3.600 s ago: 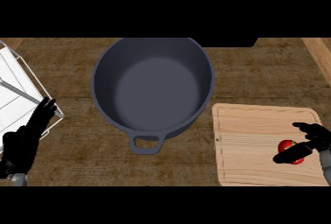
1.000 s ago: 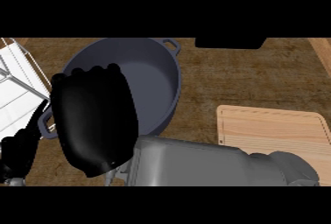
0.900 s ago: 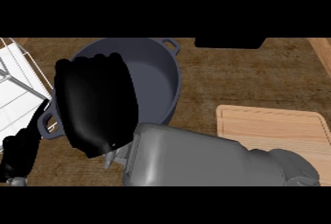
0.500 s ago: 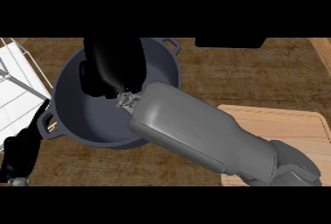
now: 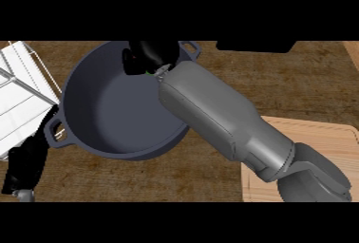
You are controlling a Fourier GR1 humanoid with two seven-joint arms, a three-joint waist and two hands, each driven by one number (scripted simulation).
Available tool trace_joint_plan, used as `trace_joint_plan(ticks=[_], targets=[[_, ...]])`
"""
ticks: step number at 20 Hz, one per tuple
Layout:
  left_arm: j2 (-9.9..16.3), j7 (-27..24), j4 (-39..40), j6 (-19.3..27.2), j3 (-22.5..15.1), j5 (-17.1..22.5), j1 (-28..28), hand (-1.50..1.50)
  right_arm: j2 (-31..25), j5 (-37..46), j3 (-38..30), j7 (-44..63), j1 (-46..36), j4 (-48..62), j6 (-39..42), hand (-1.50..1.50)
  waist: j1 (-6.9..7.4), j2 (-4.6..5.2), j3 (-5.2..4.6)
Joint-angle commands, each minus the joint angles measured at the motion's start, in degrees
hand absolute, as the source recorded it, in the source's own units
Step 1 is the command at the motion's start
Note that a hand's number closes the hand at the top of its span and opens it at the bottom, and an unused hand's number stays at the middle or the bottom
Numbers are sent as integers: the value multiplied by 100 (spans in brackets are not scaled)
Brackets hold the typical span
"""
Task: Pick the tomato from the cutting board and place it in the pot
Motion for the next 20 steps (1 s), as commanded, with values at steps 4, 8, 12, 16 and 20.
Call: trace_joint_plan(ticks=[4,8,12,16,20], targets=[[35,-5,346,-121,36,-12,-438,0,1,-875,-298,-638,53,962,-332,-150,171,94,-26],[-5,203,222,-111,-43,-64,-552,0,1,-1488,-462,-1180,216,998,-436,-150,266,114,-20],[-71,41,166,-162,-96,-47,-446,0,1,-1723,-577,-1606,-35,1348,-479,-150,324,121,-23],[61,146,211,-223,116,55,-454,0,1,-2208,-725,-2285,458,700,-1316,-150,195,61,-12],[-32,125,276,-167,50,-17,-452,0,1,-2928,-1456,-2869,400,270,-1856,-150,112,52,-8]])
